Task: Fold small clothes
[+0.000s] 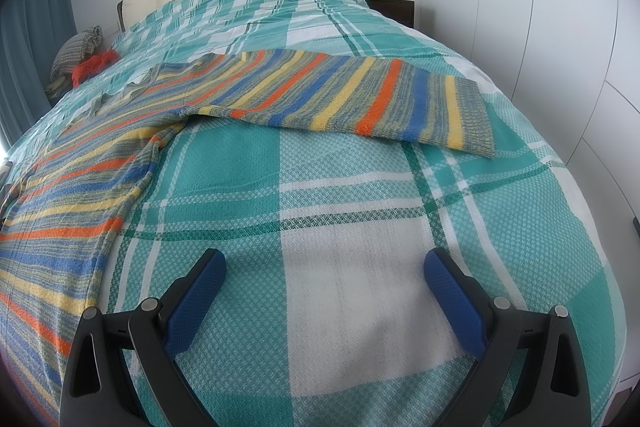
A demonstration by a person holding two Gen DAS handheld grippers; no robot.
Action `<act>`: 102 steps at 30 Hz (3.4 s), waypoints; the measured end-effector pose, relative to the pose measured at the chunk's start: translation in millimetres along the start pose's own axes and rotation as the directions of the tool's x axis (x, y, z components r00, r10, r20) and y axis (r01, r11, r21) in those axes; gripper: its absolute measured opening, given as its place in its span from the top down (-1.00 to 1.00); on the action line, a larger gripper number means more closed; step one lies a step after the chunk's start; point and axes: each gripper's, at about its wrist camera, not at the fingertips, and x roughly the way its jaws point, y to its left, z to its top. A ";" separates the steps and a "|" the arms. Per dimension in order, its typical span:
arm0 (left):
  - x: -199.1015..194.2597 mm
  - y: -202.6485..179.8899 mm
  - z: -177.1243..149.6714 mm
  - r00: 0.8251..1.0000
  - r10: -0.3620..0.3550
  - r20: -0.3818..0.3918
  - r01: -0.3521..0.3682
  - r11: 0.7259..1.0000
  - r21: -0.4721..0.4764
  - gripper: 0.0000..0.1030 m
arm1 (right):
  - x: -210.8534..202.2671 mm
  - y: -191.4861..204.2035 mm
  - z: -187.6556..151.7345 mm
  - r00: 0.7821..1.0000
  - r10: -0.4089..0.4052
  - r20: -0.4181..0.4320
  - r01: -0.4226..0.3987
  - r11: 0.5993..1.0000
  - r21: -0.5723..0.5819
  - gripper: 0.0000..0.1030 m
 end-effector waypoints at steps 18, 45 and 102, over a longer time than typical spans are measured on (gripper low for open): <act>0.1 -0.2 0.2 1.000 -0.001 0.000 0.001 1.000 -0.001 -0.99 | -6.8 -123.0 34.9 0.954 0.298 0.029 -0.277 0.839 0.469 -0.82; 1.4 -0.1 1.0 1.000 0.009 0.000 -0.010 1.000 0.006 -0.99 | -4.7 41.7 247.8 0.779 0.627 -0.005 -0.611 0.761 0.218 0.94; -8.2 3.1 -2.7 0.997 -0.027 -0.068 0.023 0.998 -0.059 -0.99 | 57.4 -21.2 63.7 0.993 -0.115 -0.030 0.114 0.993 -0.020 -0.99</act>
